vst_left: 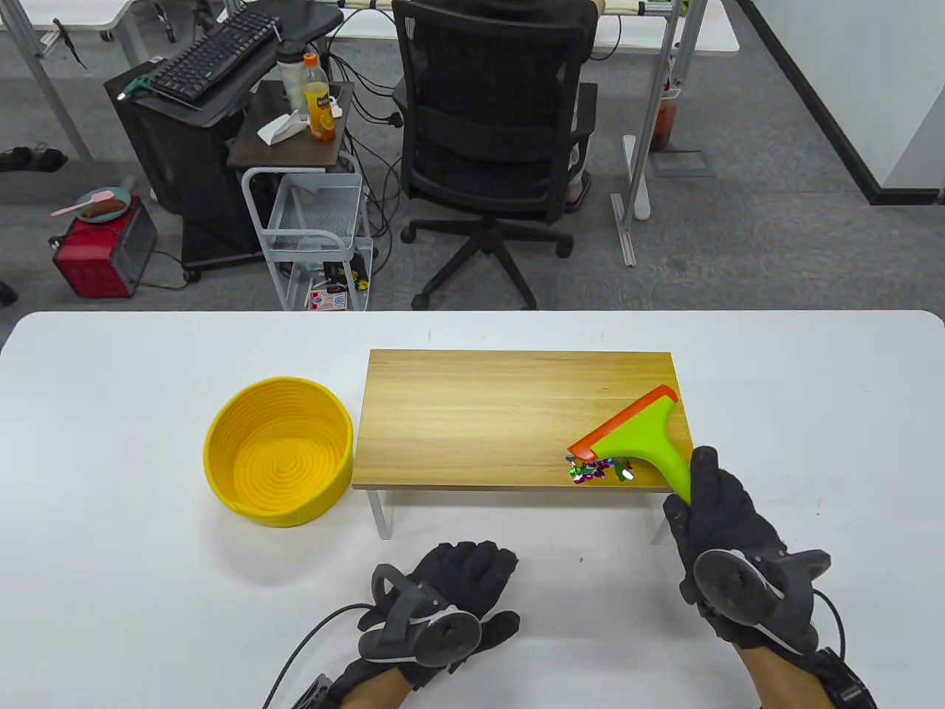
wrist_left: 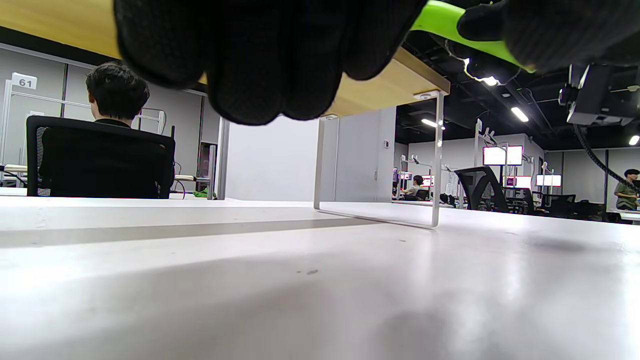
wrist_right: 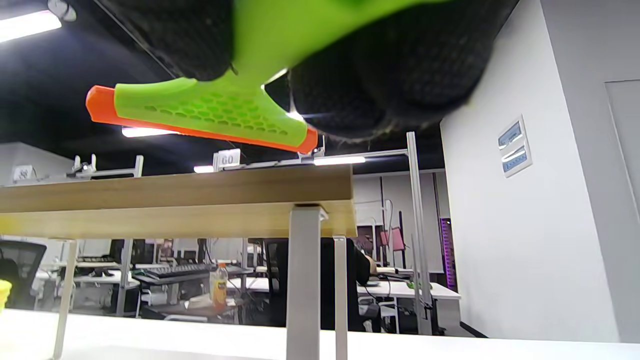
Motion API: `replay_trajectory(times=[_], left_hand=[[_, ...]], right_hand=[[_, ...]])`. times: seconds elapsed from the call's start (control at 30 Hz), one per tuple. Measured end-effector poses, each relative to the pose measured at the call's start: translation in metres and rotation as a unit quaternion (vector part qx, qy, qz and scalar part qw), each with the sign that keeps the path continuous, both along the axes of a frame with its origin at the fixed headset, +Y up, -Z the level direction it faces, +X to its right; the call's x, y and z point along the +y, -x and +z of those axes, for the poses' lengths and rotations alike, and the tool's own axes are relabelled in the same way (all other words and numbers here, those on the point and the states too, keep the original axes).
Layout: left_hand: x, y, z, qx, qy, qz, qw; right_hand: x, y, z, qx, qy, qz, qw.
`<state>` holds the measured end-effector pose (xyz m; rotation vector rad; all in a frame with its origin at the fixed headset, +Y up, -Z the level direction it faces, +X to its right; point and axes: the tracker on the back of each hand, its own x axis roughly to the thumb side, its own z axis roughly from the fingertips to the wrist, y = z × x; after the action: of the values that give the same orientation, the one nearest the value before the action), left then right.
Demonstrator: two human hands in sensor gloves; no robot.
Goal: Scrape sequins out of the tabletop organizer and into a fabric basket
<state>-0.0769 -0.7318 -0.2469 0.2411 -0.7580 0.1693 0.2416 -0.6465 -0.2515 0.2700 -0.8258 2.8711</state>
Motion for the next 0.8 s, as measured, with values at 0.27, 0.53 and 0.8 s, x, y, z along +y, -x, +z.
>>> replay_trajectory(times=[0.27,0.53,0.8], left_hand=[[0.001,-0.001,-0.001,0.011,-0.003,0.0,1.0],[0.04,0.002,0.011,0.03,-0.029,0.014,0.999],[0.093,0.051,0.02,0.123,-0.083,0.043,0.988]], right_hand=[[-0.016,-0.018,0.003,0.009,-0.023,0.002,1.0],[-0.018,-0.03,0.006,0.007,-0.027,-0.003,1.0],[-0.021,-0.039,0.005,0.005,-0.023,-0.008,1.0]])
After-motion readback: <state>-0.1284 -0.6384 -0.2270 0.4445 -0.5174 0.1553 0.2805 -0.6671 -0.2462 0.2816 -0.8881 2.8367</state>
